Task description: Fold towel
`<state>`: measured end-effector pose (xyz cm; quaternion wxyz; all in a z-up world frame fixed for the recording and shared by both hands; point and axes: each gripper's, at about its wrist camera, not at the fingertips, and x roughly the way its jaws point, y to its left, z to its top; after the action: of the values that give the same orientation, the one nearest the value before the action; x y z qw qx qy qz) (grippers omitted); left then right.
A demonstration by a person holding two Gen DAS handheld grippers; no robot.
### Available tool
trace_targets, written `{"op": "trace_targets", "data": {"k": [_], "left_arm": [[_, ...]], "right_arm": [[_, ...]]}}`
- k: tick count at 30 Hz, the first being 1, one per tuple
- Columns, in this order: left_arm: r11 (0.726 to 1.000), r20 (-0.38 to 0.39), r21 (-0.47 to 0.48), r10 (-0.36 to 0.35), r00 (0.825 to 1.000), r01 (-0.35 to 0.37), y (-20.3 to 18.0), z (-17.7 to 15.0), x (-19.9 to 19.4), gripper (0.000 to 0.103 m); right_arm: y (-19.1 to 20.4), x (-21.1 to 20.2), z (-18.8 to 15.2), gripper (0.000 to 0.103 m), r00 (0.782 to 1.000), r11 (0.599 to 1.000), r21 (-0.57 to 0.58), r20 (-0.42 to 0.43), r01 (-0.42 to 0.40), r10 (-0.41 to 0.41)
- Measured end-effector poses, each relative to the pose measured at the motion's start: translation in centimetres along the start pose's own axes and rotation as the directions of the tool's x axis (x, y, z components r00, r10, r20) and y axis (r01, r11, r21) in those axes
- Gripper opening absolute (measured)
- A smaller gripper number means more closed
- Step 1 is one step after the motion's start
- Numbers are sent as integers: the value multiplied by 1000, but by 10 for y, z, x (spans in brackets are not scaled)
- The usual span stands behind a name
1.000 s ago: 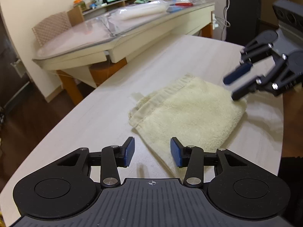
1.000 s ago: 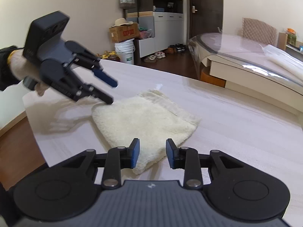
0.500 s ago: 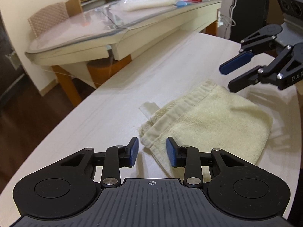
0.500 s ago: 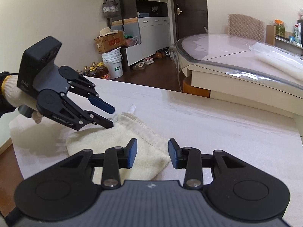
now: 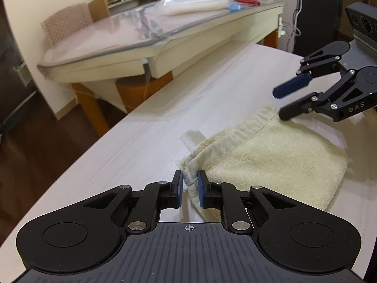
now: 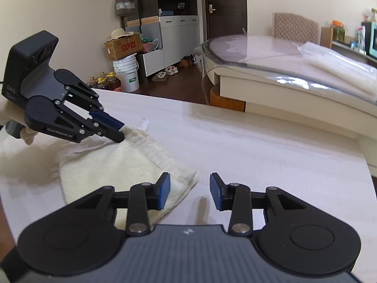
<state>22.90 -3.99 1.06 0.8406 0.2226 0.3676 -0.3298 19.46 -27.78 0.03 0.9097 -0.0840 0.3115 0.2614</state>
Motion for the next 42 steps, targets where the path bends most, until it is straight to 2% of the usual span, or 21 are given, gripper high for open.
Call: {"op": "trace_targets", "data": {"k": [3, 9, 13, 17, 19, 23, 26, 30, 32, 36, 38, 42], "left_arm": [[1000, -8, -2, 8, 1000, -8, 0, -2, -2, 16], [1000, -9, -22, 18, 1000, -18, 4, -3, -2, 21], [999, 5, -32, 36, 999, -36, 5, -4, -14, 27], [997, 50, -26, 75, 996, -74, 0, -2, -34, 25], [999, 85, -4, 49, 995, -49, -11, 5, -41, 24], [999, 98, 28, -24, 995, 22, -29, 21, -29, 23], [997, 78, 37, -72, 994, 69, -38, 30, -10, 23], [997, 26, 52, -65, 998, 64, -44, 25, 12, 23], [997, 30, 40, -65, 997, 64, -44, 21, 15, 23], [998, 37, 18, -64, 997, 63, -42, 19, 14, 24], [998, 47, 10, -57, 997, 56, -41, 18, 9, 24], [999, 81, -14, -35, 996, 37, -36, 5, -23, 24]], "right_arm": [[2, 11, -1, 42, 1000, 999, -46, -9, 20, -21], [-2, 22, 5, 47, 999, 998, -63, -11, 32, -33], [-10, -3, 9, 46, 999, 1000, -28, 37, 12, -11], [4, -32, -3, 43, 998, 1000, -23, 67, -13, 15], [14, -46, -11, 36, 997, 999, -27, 77, -29, 31], [37, -46, -20, 22, 997, 995, -73, 40, -61, 64], [51, -43, -25, 20, 997, 992, -102, 11, -77, 79], [54, -41, -30, 21, 994, 989, -106, -43, -106, 102], [56, -44, -35, 21, 993, 988, -103, -49, -112, 108], [54, -46, -38, 21, 991, 988, -87, -50, -124, 120], [55, -49, -35, 21, 994, 990, -99, -35, -104, 101], [55, -56, -32, 21, 995, 992, -84, -4, -95, 95]]}}
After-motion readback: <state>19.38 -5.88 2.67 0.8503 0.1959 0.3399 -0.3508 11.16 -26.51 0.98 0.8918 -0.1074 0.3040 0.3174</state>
